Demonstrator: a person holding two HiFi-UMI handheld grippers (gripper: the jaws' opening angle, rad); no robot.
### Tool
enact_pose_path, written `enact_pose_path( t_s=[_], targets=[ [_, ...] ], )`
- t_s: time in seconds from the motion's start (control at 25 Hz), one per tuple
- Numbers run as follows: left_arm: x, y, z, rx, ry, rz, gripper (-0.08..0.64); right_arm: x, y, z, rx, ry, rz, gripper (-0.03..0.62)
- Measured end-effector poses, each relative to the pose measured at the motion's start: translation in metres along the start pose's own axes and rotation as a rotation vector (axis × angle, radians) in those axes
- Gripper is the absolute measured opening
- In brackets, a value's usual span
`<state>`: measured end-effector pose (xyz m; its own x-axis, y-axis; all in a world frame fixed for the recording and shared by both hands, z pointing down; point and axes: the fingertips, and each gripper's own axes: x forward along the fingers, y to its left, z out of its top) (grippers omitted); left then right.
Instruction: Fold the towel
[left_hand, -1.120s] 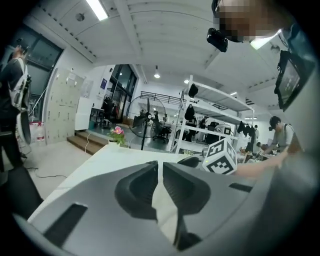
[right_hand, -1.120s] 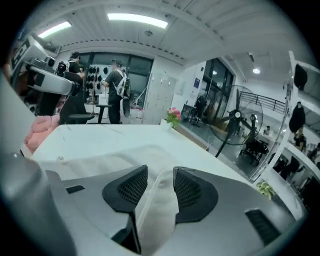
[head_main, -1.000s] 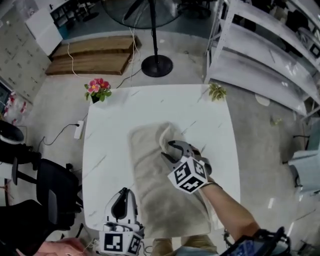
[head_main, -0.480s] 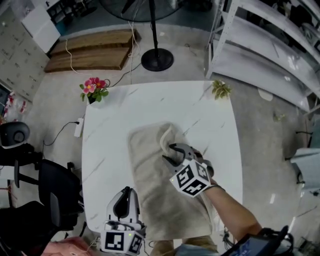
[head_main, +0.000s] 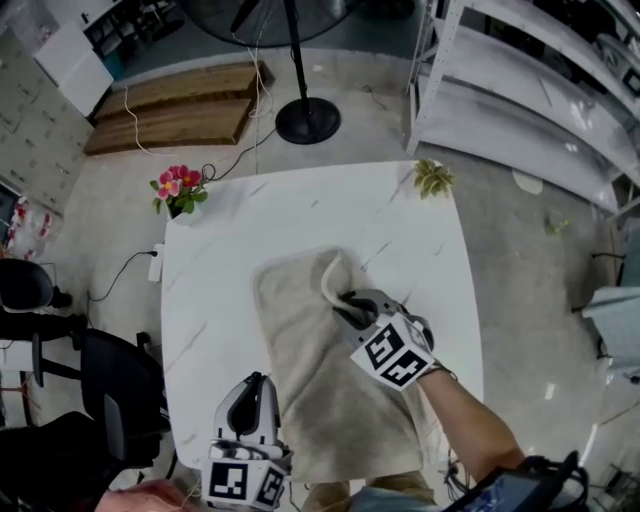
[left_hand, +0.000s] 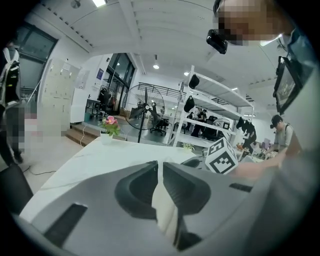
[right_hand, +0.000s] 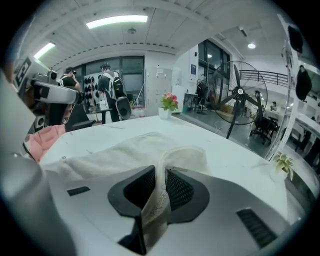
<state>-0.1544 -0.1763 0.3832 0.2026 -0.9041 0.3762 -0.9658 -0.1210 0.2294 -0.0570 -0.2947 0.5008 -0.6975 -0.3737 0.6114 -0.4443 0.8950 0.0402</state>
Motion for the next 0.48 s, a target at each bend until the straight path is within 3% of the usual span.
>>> enact_pose_path(
  t_s=[0.12, 0.28, 0.48],
  targets=[
    [0.006, -0.009, 0.001, -0.003, 0.003, -0.02, 0.035, -0.008, -0.004, 0.001, 0.041, -0.031, 0.0, 0.067],
    [0.01, -0.017, 0.002, 0.014, 0.011, -0.045, 0.035, -0.036, -0.038, 0.0, 0.097, -0.092, -0.102, 0.067],
    [0.012, -0.027, 0.002, 0.026, 0.017, -0.066, 0.035, -0.086, -0.145, -0.069, 0.207, 0.013, -0.417, 0.11]
  ],
)
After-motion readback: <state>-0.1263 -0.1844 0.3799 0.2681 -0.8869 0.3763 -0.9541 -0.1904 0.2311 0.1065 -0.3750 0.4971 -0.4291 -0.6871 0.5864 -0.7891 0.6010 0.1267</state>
